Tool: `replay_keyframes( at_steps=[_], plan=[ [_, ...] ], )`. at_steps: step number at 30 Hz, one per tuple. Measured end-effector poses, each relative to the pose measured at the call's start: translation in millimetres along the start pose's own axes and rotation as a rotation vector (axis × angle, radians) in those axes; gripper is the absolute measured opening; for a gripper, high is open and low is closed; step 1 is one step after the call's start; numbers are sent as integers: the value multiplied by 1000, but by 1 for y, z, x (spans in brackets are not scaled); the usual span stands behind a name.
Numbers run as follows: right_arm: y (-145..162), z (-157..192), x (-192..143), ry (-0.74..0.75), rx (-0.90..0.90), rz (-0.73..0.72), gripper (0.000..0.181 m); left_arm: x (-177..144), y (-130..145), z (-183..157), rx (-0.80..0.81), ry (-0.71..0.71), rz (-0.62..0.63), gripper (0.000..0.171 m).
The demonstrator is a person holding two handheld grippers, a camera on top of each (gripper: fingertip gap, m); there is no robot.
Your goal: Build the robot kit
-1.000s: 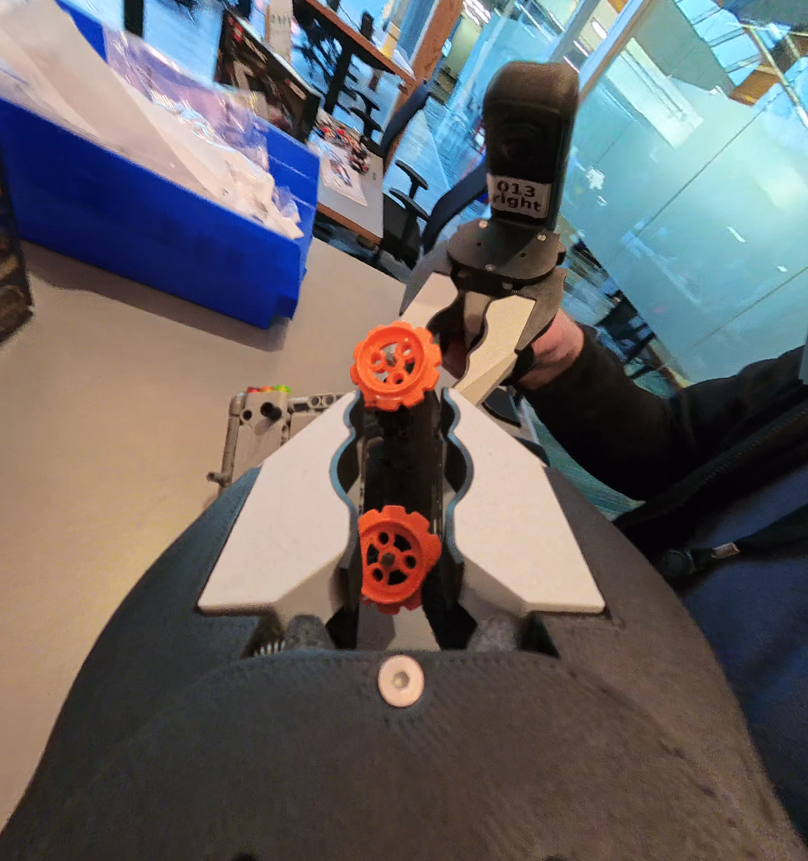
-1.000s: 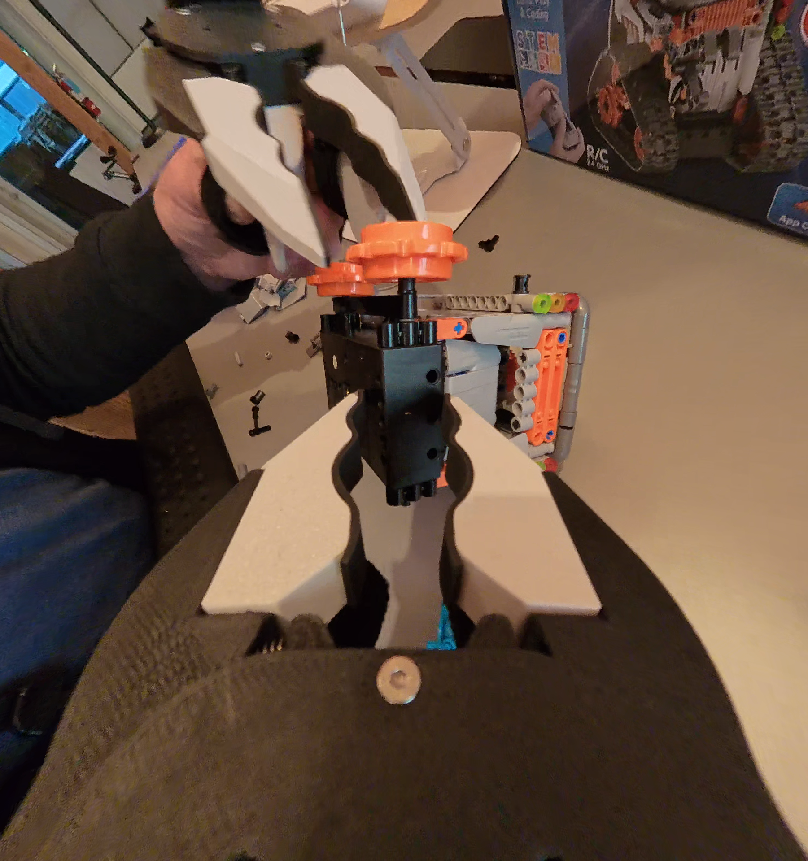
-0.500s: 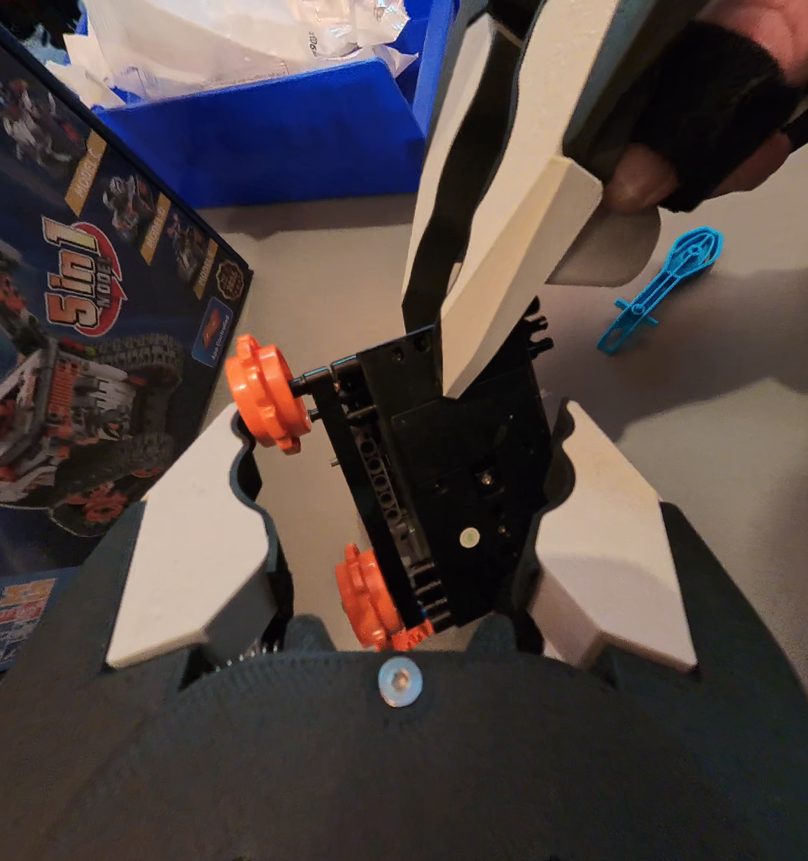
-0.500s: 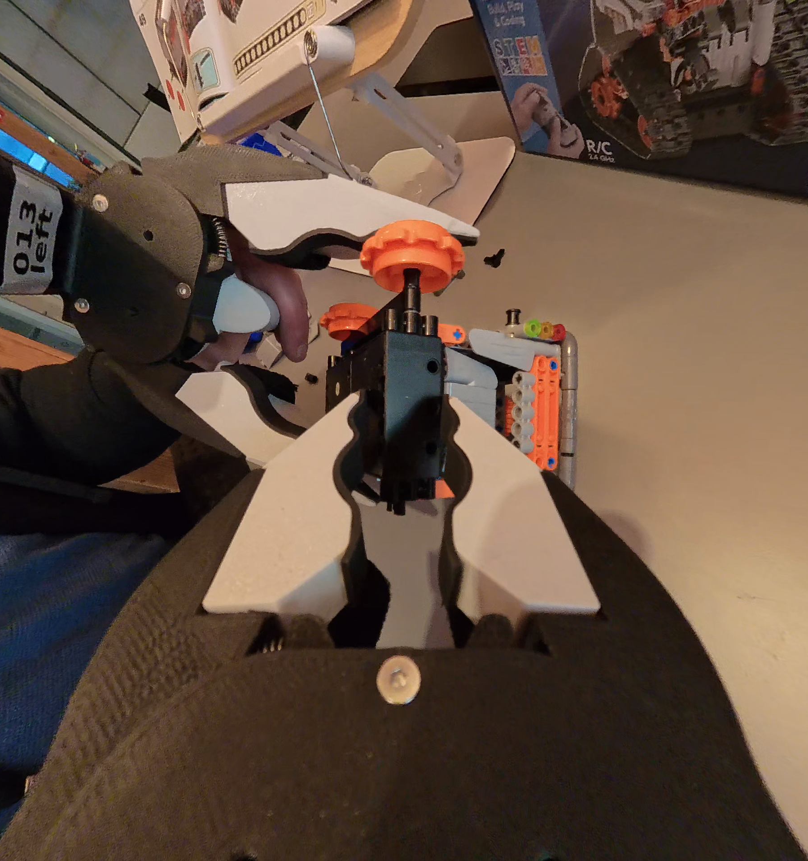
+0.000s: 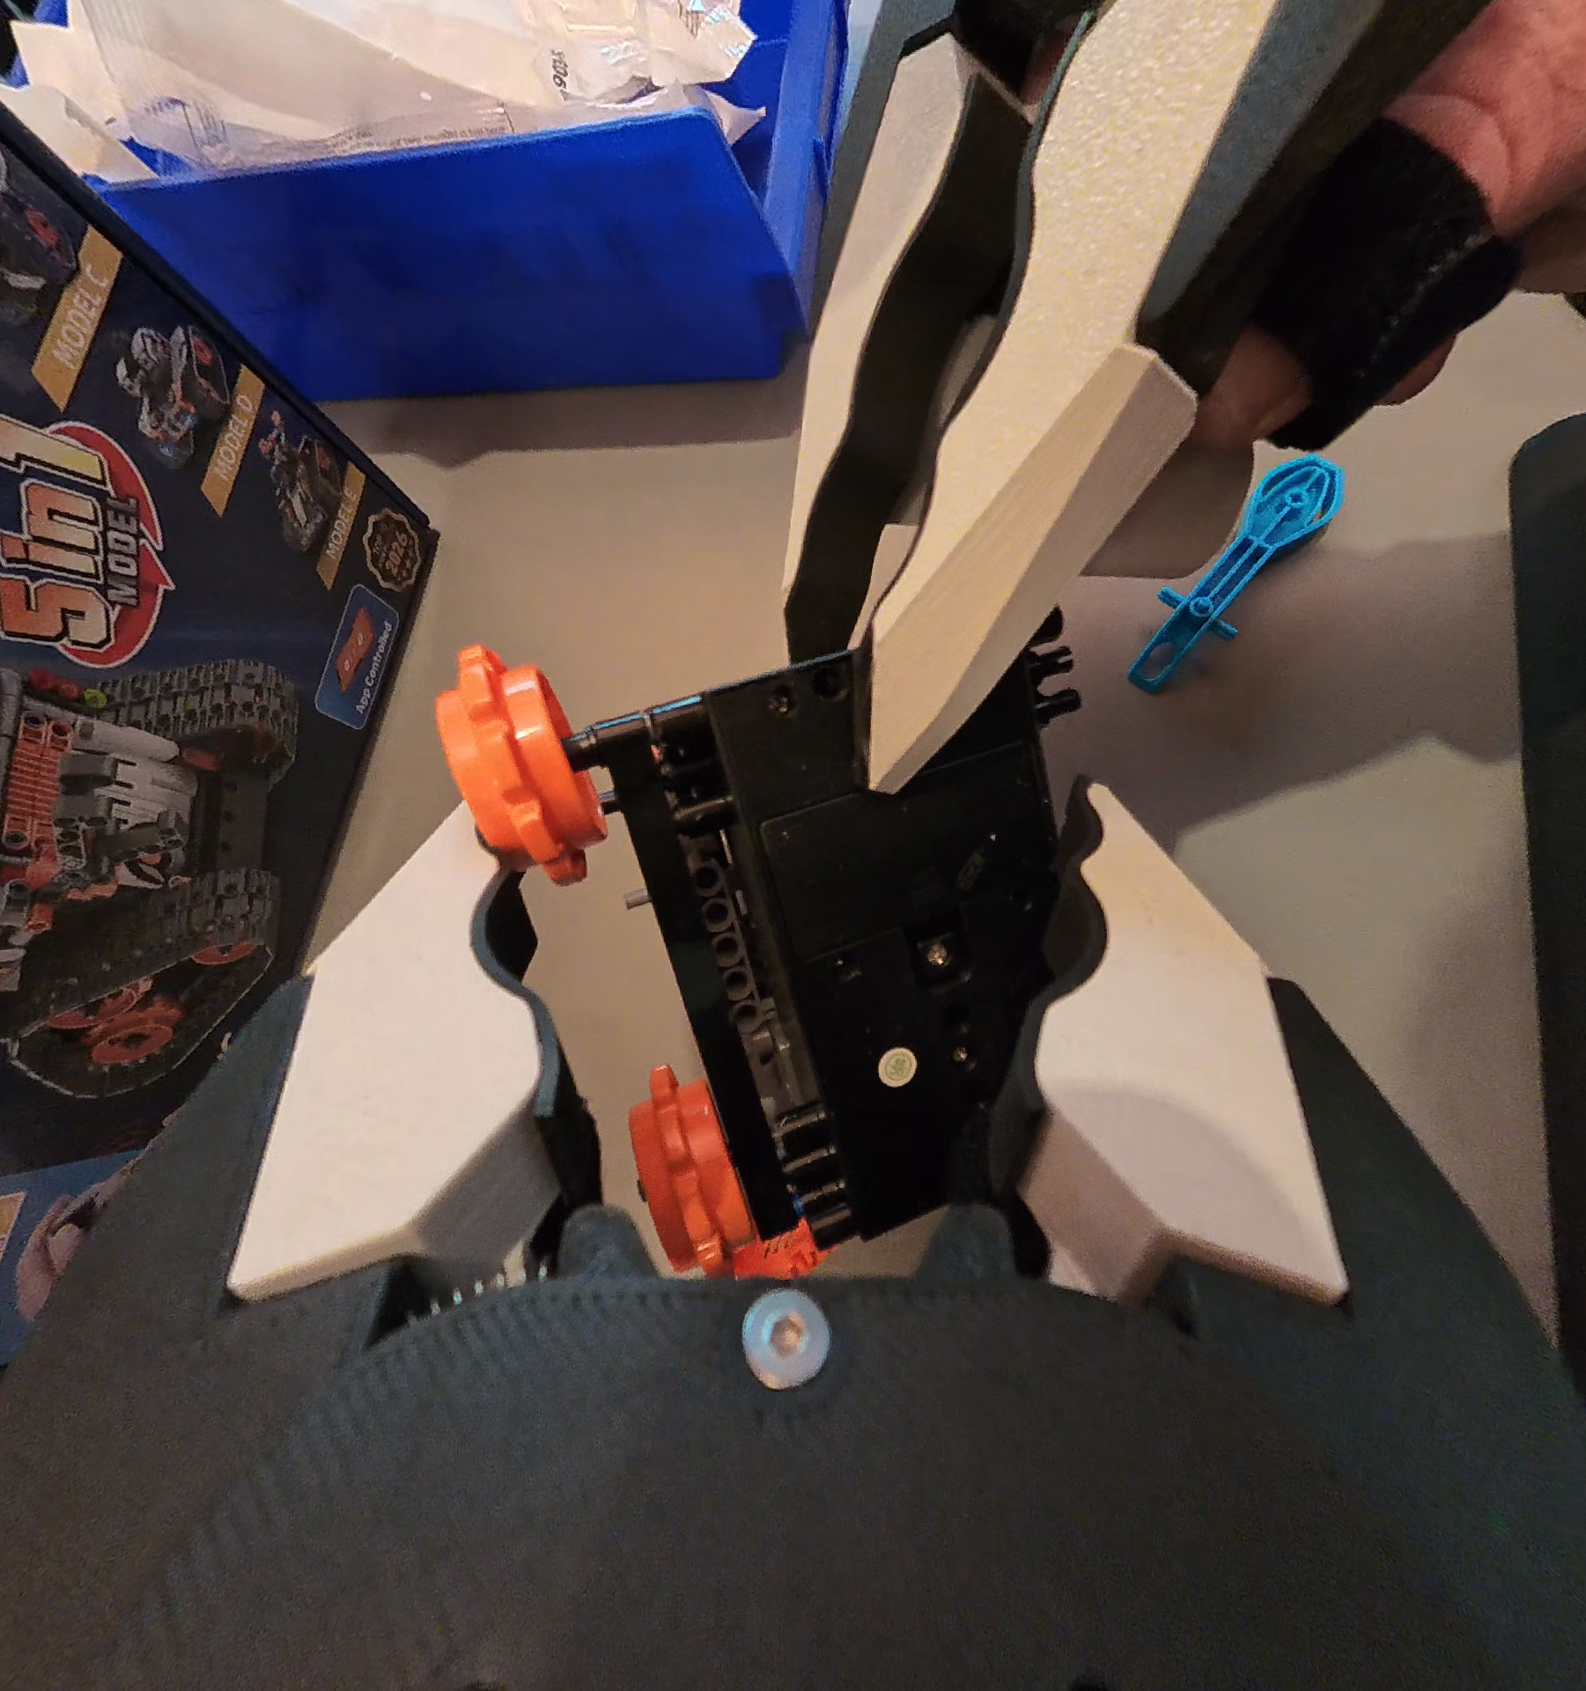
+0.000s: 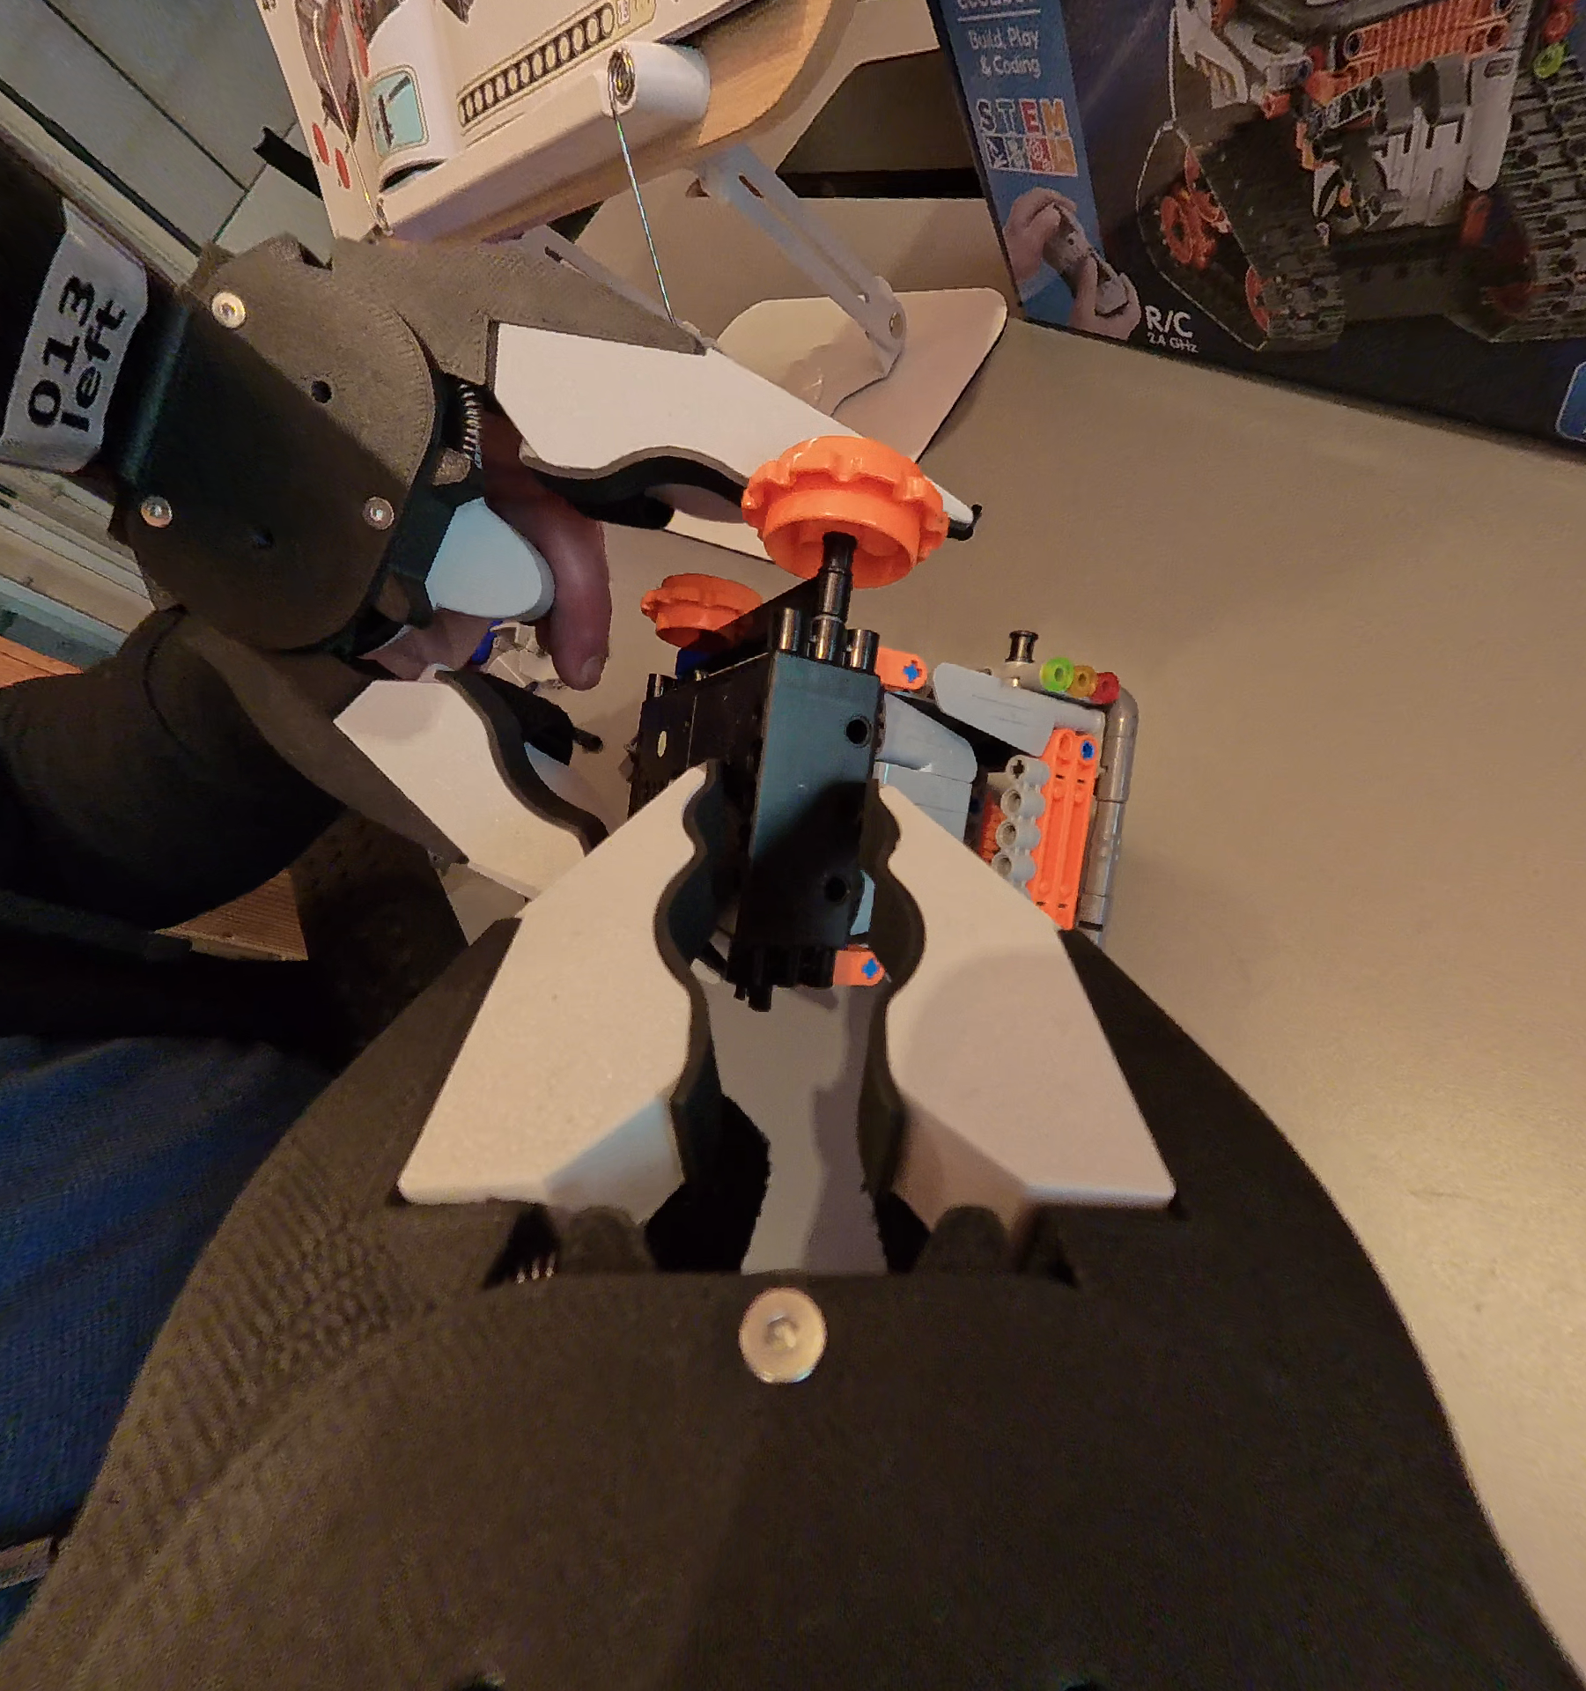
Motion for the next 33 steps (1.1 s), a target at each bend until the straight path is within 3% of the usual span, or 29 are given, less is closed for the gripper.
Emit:
replay_keyframes(
  at_steps=[11, 13, 16, 33],
  plan=[
    [-5, 5, 5, 18, -36, 29, 27, -7, 1, 2, 122, -91, 59, 123],
    [-6, 6, 7, 16, -37, 31, 27, -12, -1, 7, 124, -119, 48, 131],
    [-7, 9, 9, 25, -44, 42, 27, -14, -4, 2, 140, -90, 40, 120],
    [-10, 13, 11, 56, -83, 87, 26, -14, -3, 1, 159, -139, 36, 116]
  ],
)
Point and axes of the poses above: each gripper's, where its closed fingertips meet, x out along the fingers, y out of its underside, z = x × y across the jaws, the point moved 7 cm from there along -x, back along the fingers, and after that the axes turned 2 degrees about z, right-handed, at the moved point
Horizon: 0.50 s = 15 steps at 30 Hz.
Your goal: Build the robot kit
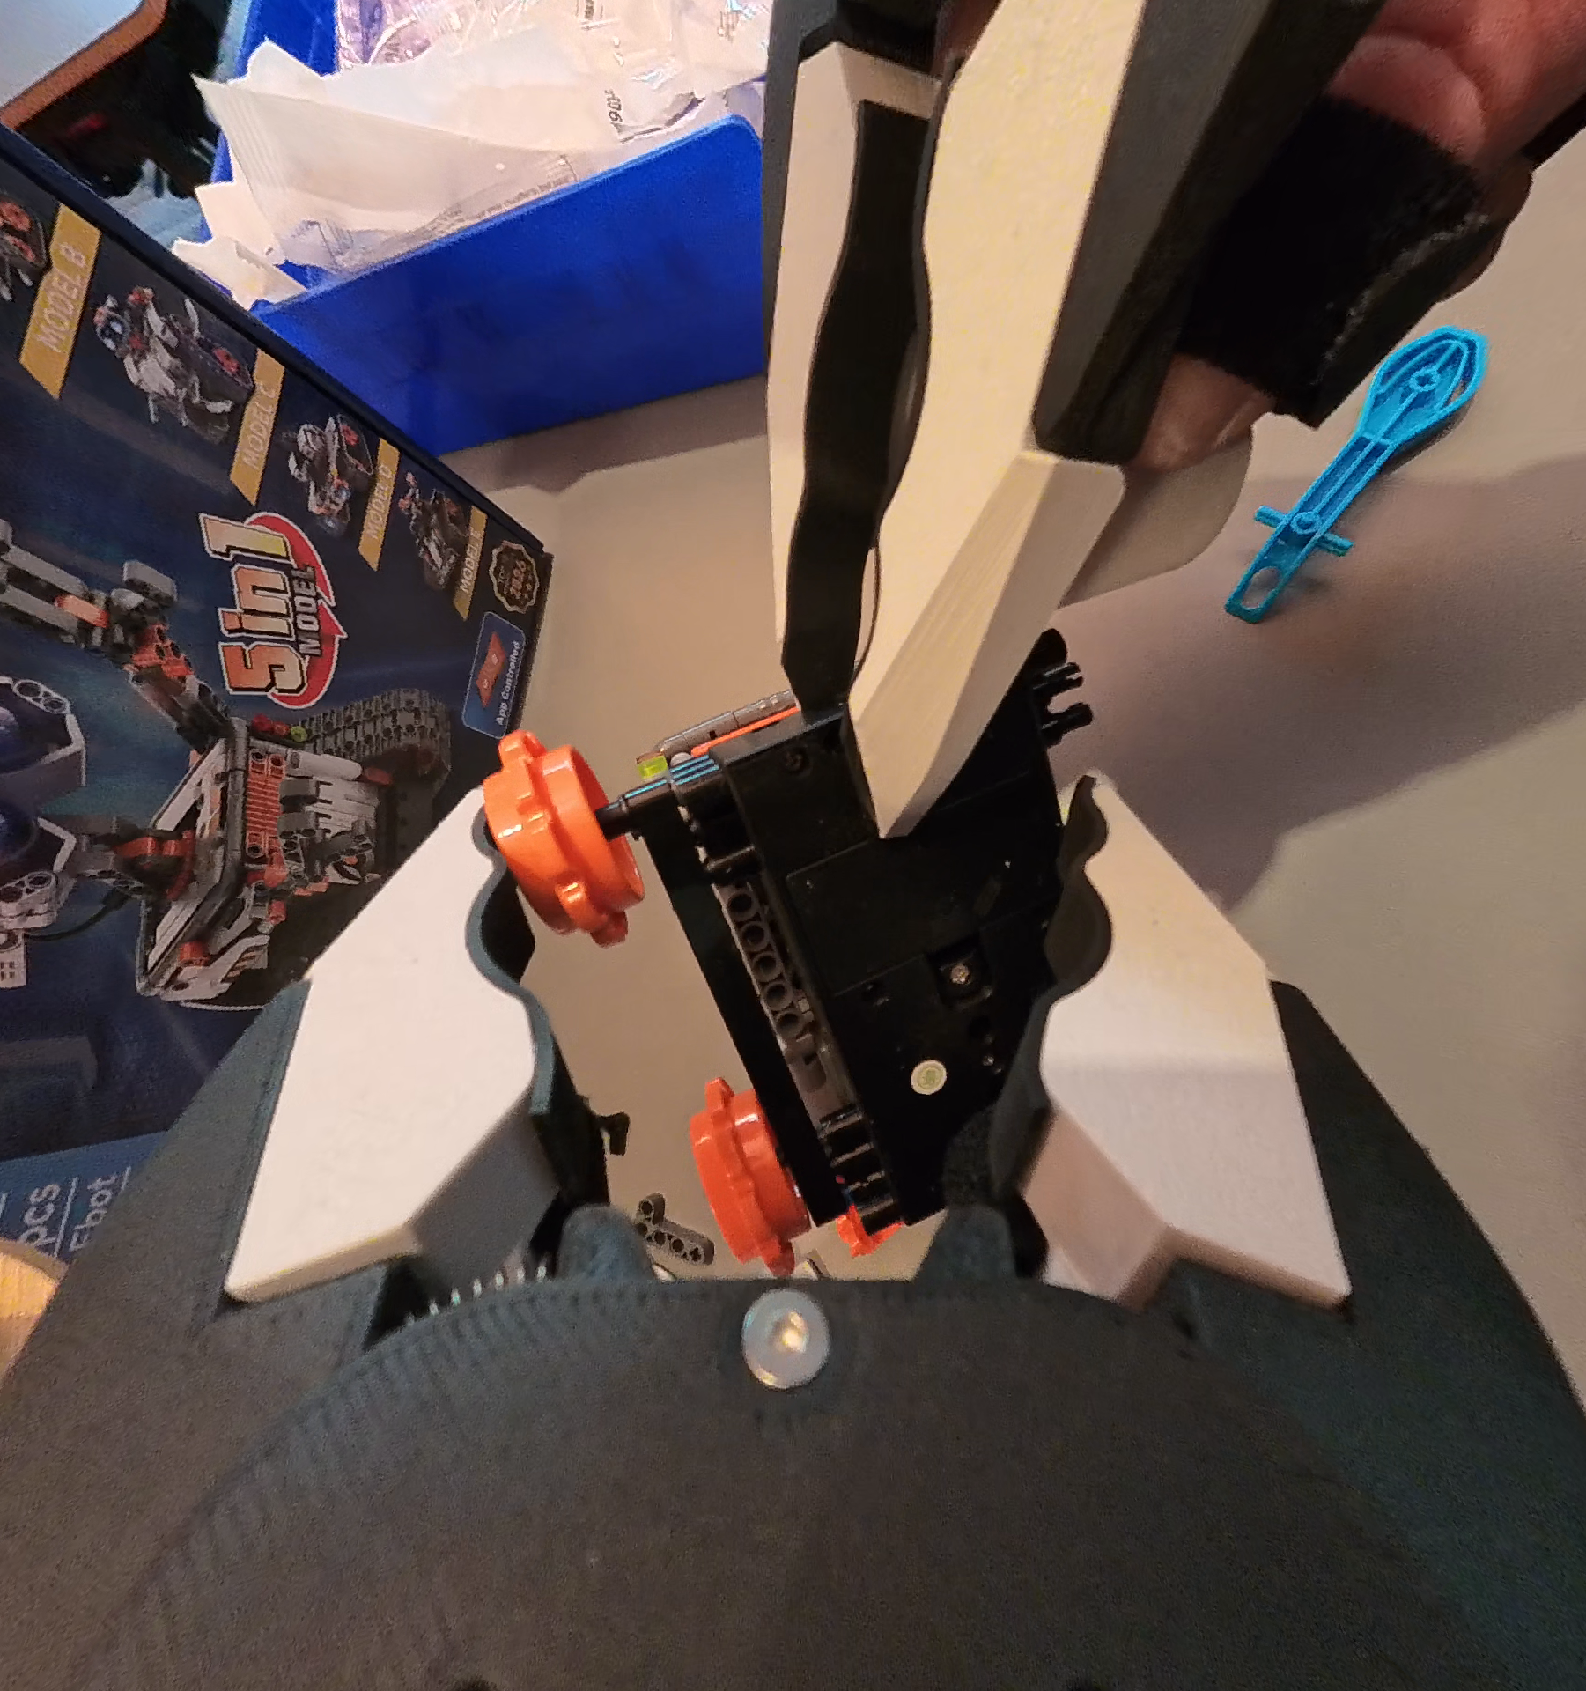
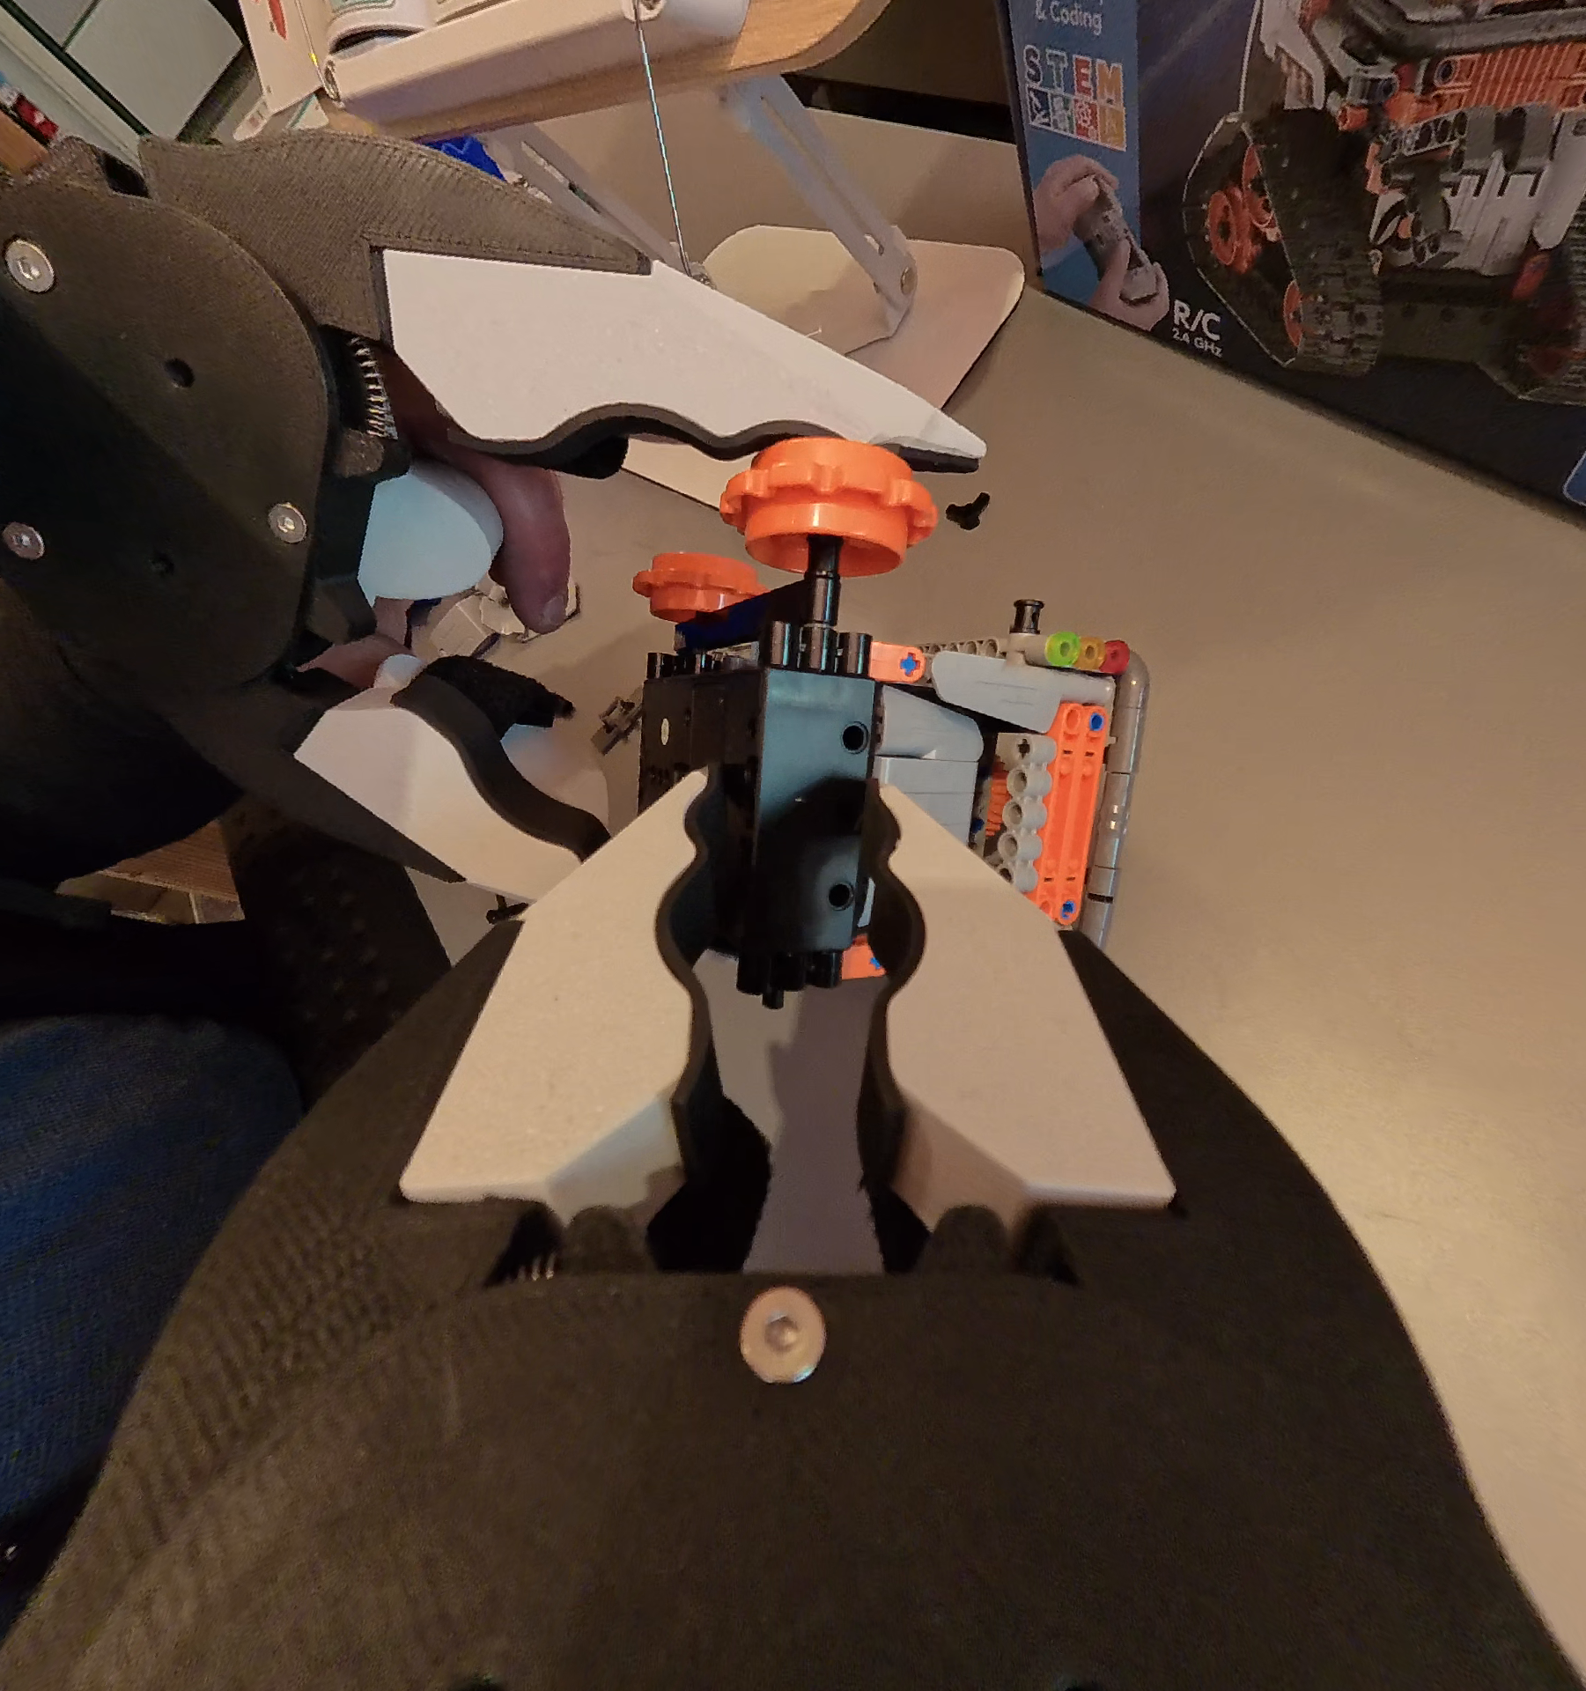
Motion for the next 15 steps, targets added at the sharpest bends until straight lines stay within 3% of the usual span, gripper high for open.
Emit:
replay_keyframes(
  at_steps=[3, 9, 15],
  plan=[
    [1, 2, 0, 8, -11, -3, 26, -2, 0, -1, 12, -8, 14, 116],
    [3, 11, -6, 138, -134, 34, 26, -4, 3, -7, -49, -17, -97, 114],
    [12, 20, -1, 201, -303, 123, 23, -16, 19, -15, -153, 38, -153, 94]
  ],
)
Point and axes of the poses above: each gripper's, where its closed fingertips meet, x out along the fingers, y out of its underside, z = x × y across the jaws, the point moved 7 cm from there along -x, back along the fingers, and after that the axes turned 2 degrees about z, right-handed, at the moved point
